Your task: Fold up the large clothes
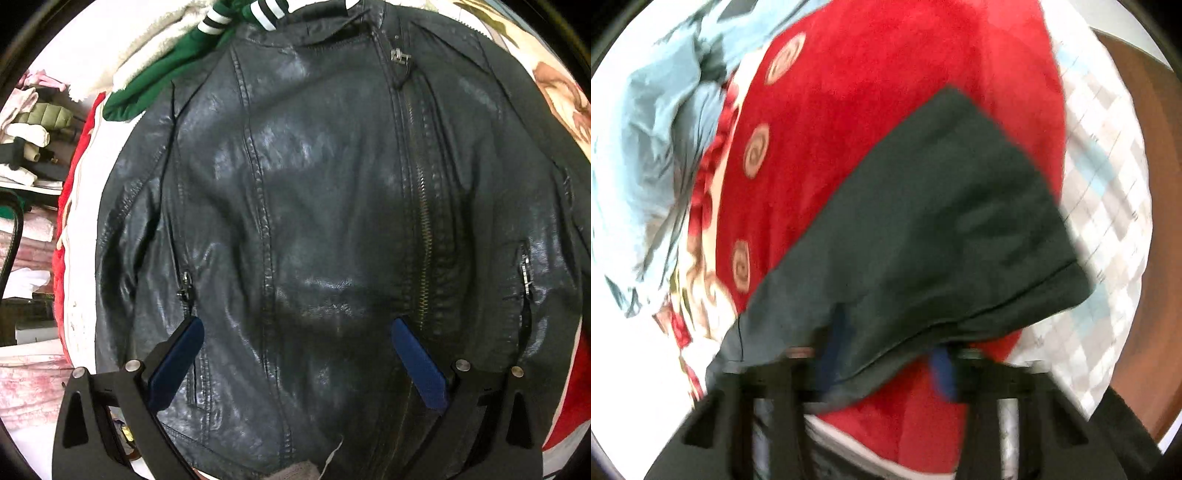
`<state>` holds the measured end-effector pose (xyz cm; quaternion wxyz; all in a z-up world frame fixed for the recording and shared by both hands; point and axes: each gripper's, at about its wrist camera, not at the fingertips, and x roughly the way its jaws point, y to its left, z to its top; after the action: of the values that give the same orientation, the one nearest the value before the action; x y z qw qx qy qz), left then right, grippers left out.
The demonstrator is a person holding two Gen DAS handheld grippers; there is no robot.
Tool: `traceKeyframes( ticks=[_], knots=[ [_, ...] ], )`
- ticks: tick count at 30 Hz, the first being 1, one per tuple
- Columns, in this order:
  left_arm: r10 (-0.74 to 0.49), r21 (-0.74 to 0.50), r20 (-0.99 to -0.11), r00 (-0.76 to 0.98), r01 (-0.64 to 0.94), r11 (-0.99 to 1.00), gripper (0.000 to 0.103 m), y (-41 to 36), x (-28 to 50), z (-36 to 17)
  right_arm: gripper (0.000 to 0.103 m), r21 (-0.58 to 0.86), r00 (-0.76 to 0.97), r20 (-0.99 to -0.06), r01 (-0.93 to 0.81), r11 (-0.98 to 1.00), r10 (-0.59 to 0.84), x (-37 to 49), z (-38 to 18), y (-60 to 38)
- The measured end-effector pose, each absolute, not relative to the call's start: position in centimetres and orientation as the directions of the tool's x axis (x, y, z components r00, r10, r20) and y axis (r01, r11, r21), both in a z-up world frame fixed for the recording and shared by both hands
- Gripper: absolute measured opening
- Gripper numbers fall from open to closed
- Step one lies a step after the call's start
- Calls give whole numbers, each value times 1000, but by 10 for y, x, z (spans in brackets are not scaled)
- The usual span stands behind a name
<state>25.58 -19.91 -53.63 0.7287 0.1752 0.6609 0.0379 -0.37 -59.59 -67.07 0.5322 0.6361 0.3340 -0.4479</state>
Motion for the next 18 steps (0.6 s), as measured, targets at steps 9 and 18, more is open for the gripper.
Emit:
traceKeyframes(
  ticks=[9,18],
  knots=[
    [238,260,-959,152,147,954,103,-185,263,-529,3,329,326,-915,944,27,-236,44,-600,-597],
    [266,266,-949,169,-20,964,103,-98,270,-508,3,371,524,-828,780,504,-201,187,-505,-505]
  ],
)
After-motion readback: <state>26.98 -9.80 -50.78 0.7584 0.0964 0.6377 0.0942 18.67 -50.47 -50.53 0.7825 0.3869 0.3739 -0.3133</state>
